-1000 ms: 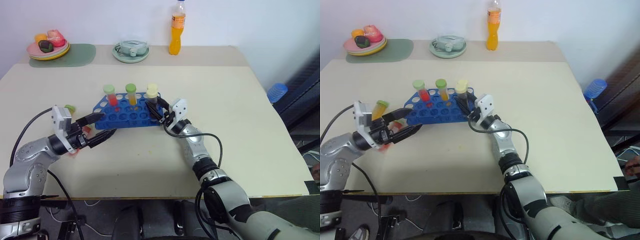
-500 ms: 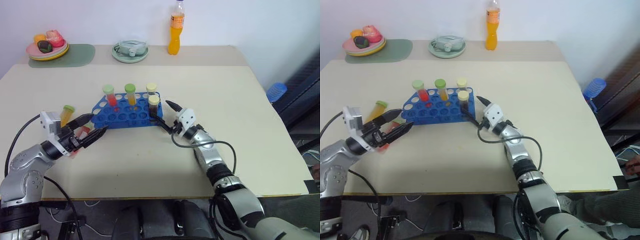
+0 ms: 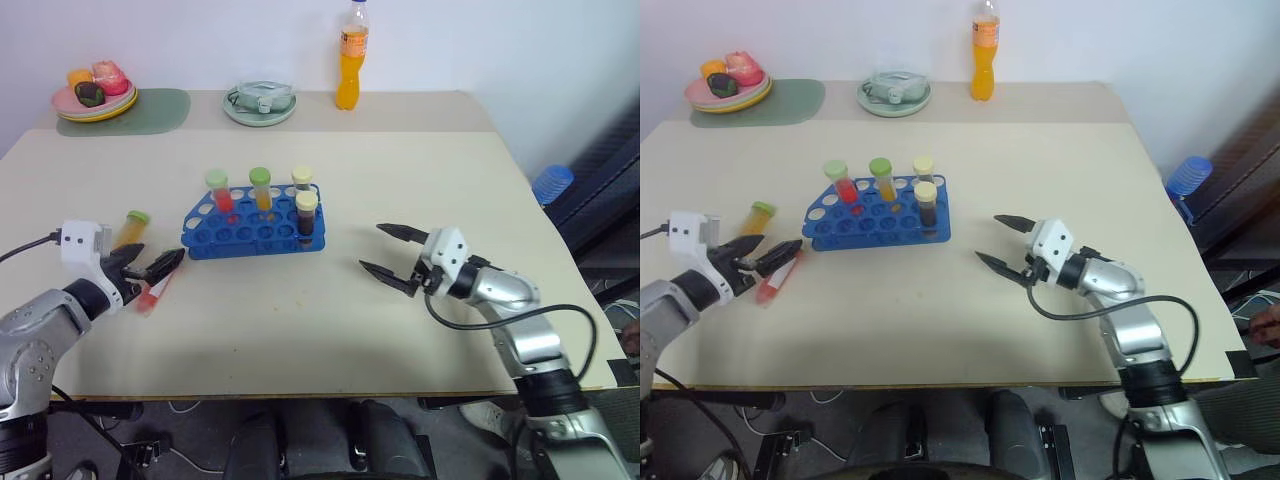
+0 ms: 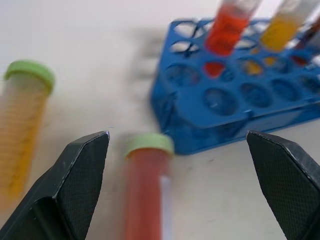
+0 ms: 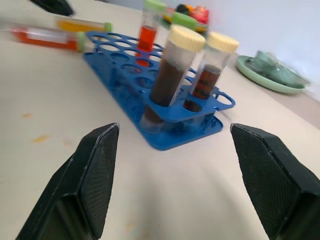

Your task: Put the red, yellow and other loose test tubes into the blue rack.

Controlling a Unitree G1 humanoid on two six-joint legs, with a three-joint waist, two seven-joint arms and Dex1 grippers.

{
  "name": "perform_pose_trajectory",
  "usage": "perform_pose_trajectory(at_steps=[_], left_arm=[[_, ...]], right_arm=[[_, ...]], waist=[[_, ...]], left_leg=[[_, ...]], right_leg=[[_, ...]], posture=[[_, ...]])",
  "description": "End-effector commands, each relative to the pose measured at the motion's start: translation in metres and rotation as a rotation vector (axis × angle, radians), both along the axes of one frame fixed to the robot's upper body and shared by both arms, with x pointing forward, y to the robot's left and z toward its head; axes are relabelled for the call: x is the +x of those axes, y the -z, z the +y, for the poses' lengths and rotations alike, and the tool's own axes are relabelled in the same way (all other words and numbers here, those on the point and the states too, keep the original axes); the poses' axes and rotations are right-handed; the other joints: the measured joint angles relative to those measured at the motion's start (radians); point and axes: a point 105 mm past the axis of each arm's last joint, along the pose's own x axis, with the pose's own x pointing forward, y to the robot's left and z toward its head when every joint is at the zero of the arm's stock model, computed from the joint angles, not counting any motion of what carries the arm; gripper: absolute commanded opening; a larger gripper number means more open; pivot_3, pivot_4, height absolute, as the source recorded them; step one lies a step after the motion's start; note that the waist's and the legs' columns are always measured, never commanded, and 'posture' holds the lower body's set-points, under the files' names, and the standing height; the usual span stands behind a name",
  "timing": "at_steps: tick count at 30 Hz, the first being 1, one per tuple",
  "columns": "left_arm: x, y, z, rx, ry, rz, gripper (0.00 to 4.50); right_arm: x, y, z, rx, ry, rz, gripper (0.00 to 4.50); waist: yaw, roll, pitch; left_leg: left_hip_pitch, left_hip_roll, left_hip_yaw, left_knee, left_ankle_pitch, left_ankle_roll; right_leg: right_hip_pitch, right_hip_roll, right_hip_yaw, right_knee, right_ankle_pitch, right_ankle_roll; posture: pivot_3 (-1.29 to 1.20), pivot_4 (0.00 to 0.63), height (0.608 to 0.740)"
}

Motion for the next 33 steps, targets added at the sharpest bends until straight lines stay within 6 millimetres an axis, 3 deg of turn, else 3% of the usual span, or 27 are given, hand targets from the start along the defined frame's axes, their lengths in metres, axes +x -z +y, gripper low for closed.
perform_pose_trajectory(at_steps=[1, 4, 8, 11, 22, 28, 33], left_arm=[[0.003, -0.015, 0.004, 0.089, -0.017, 0.116, 4.5], [0.007, -0.017, 0.004, 0.116, -0.015, 0.276, 4.5], [0.009, -0.018, 0.004, 0.119, -0.027, 0.364, 4.5], [0.015, -0.025, 0.008, 0.101, -0.052, 0.366, 4.5], [0.049, -0.054, 0.053, 0.195, -0.213, 0.366, 4.5], [0.073, -0.054, 0.077, 0.25, -0.296, 0.406, 4.5], [0.09, -0.046, 0.079, 0.281, -0.302, 0.427, 4.5]], right_arm=[[-0.014, -0.021, -0.002, 0.013, -0.036, -0.015, 3.61], [-0.03, -0.025, 0.0, -0.011, -0.107, 0.026, 3.61], [-0.042, -0.025, 0.001, -0.03, -0.16, 0.062, 3.61], [-0.041, -0.026, 0.001, -0.019, -0.148, 0.06, 3.61], [-0.037, -0.024, 0.002, 0.0, -0.122, 0.039, 3.61], [-0.037, -0.028, 0.004, 0.003, -0.117, 0.028, 3.61], [-0.037, -0.032, 0.004, 0.001, -0.109, 0.016, 3.61]], waist=[[0.003, -0.001, 0.001], [0.022, -0.001, 0.001], [0.029, -0.001, 0.001], [0.03, -0.003, 0.002], [0.033, -0.003, 0.002], [0.034, -0.003, 0.001], [0.034, -0.003, 0.002]], left_leg=[[0.0, 0.0, 0.0, 0.0, 0.0, 0.0], [-0.001, 0.0, 0.0, 0.0, 0.0, 0.0], [0.0, -0.001, 0.001, 0.0, 0.0, -0.001], [0.0, -0.001, 0.001, 0.0, 0.002, -0.004], [-0.001, -0.001, 0.001, 0.001, 0.002, -0.004], [-0.001, -0.002, 0.001, 0.001, 0.002, -0.004], [-0.001, -0.002, 0.002, 0.001, 0.002, -0.004]], right_leg=[[0.0, 0.0, 0.0, 0.0, 0.0, 0.0], [0.0, 0.001, 0.0, -0.001, 0.0, 0.0], [0.001, 0.001, 0.0, -0.002, 0.0, 0.0], [0.0, 0.001, 0.0, -0.002, 0.0, 0.0], [0.0, 0.001, 0.0, -0.002, 0.0, 0.0], [0.0, 0.001, 0.0, -0.002, 0.0, 0.0], [0.0, 0.002, 0.0, -0.002, 0.0, 0.0]], posture=[[0.0, 0.15, 0.74], [0.0, 0.15, 0.74], [0.0, 0.15, 0.74], [0.0, 0.15, 0.74], [0.0, 0.15, 0.74], [0.0, 0.15, 0.74], [0.0, 0.15, 0.74]])
